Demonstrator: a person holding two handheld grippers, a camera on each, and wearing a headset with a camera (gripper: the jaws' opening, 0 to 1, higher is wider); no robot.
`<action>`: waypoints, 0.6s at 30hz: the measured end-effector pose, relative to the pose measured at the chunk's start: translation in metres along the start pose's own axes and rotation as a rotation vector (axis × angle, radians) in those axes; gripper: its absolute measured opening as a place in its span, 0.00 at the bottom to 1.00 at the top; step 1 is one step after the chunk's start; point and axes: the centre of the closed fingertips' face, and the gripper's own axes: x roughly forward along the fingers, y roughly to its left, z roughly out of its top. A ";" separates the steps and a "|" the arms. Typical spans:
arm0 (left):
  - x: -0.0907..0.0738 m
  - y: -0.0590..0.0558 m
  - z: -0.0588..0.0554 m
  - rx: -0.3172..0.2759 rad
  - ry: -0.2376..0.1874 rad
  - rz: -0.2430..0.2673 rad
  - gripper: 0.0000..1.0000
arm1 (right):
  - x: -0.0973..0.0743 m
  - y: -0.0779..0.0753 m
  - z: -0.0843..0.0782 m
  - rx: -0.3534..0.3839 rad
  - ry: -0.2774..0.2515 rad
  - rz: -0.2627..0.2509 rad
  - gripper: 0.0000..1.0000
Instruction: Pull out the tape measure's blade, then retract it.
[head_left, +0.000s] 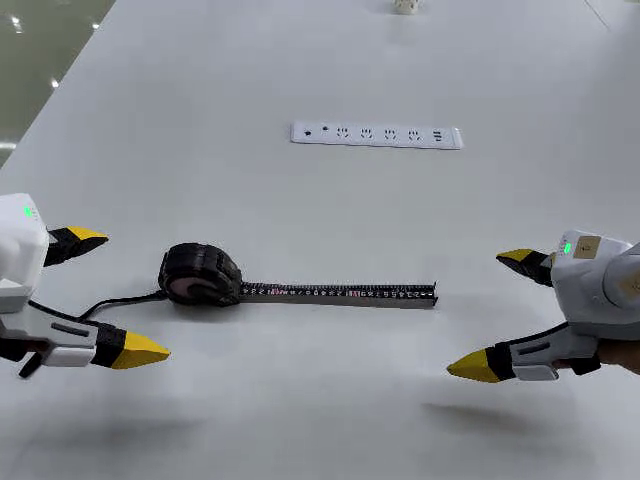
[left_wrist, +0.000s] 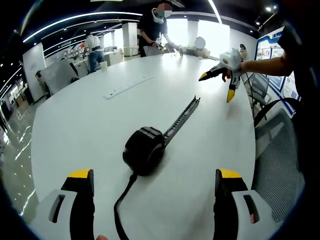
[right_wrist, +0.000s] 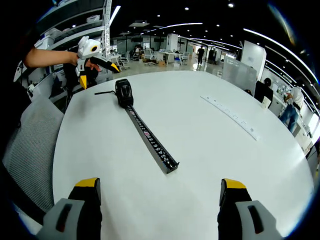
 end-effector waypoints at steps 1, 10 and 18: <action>0.000 0.000 -0.001 -0.004 -0.002 0.003 0.99 | 0.000 0.000 0.000 0.000 -0.001 -0.004 0.99; -0.008 -0.009 -0.006 -0.047 -0.045 0.043 0.99 | -0.003 0.007 0.001 0.005 -0.026 -0.018 0.99; -0.013 -0.015 -0.011 -0.066 -0.056 0.069 0.99 | -0.007 0.018 -0.001 0.043 -0.034 -0.028 0.99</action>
